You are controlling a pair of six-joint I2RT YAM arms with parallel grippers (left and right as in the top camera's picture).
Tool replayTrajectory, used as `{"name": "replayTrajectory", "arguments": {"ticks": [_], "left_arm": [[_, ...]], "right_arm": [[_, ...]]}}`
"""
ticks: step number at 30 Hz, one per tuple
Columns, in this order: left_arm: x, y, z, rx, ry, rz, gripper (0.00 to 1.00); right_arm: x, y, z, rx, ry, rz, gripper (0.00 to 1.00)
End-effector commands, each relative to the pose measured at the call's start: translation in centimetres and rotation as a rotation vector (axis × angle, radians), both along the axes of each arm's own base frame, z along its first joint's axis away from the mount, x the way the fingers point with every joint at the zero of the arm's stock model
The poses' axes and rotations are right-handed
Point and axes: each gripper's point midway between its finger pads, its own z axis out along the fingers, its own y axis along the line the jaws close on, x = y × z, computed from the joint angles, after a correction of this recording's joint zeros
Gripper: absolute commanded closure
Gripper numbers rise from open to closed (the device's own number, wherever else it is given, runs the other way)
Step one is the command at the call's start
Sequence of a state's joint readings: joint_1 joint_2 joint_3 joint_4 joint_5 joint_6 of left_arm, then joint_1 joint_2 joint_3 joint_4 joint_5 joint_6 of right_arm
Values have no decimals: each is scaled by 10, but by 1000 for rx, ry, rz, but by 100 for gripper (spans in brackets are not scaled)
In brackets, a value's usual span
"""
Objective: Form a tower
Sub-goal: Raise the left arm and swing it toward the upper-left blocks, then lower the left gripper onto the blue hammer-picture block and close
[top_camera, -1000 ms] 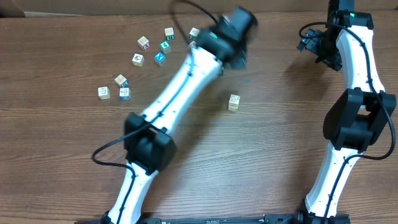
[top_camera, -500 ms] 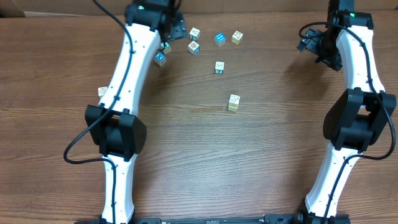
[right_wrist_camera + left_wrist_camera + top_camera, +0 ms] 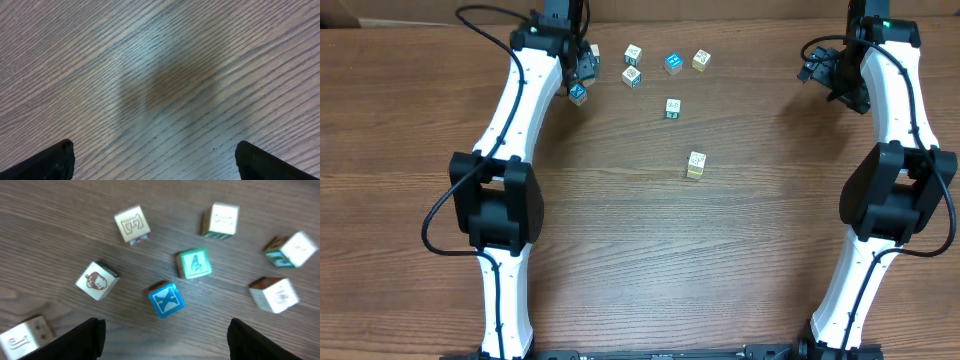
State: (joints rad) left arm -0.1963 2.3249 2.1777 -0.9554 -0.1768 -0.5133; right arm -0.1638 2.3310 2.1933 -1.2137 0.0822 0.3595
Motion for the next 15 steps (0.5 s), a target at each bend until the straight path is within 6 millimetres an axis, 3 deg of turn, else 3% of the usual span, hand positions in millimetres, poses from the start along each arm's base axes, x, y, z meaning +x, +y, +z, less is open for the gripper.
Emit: {"name": "replayTrajectory", "arguments": {"ticks": [1,7,15], "left_arm": [[-8,2,-38,2,46,29,27],[-5,2,-65,-36,15,92,46],[7,0,-79,-61,-59,103,45]], "right_arm": [[3,-4,13,-8,-34,-10,0],[3,-4,13,-8,-34,-10,0],[3,-4,13,-8,-34,-10,0]]}}
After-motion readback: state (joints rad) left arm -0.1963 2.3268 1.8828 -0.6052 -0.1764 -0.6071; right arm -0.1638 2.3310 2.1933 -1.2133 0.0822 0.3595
